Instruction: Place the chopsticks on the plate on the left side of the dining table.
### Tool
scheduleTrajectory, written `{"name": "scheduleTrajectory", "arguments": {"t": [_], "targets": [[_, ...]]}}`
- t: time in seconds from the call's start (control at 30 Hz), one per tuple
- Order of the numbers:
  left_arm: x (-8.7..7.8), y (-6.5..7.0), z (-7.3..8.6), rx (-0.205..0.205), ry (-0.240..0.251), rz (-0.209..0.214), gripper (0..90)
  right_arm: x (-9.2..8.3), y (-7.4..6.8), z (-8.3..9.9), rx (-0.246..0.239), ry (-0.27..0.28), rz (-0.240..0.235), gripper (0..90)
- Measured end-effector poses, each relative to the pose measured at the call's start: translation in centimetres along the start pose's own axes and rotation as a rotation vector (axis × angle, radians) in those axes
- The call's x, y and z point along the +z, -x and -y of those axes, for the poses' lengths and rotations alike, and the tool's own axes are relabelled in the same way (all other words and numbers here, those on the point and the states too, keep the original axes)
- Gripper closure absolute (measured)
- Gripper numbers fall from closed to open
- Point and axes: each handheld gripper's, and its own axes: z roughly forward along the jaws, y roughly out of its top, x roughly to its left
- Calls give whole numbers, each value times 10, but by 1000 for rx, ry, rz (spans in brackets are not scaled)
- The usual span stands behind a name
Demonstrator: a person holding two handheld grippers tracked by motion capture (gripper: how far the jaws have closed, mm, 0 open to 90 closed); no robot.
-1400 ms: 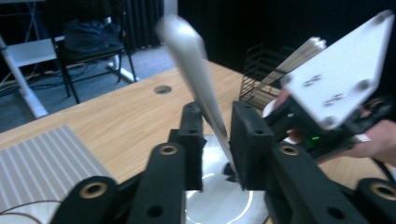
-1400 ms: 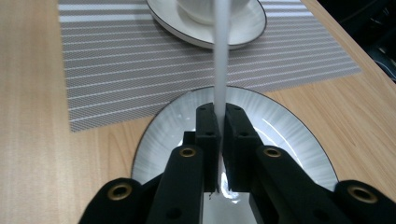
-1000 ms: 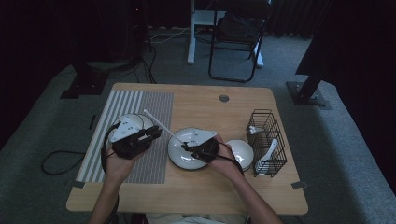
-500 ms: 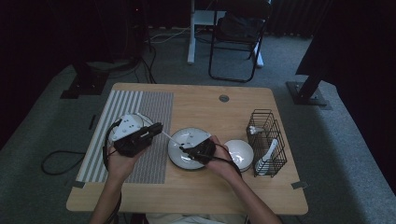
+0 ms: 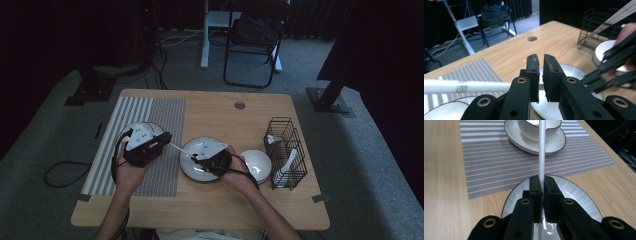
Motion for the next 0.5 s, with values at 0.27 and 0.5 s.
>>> {"name": "scheduleTrajectory", "arguments": {"t": [0.27,0.5], "targets": [[10,-9,14,-27,-41,-17,840,0,0,-2,6,5,-55,868],[4,-8,11,-19,-22,-25,801,3,1,-8,17,-6,-74,867]]}}
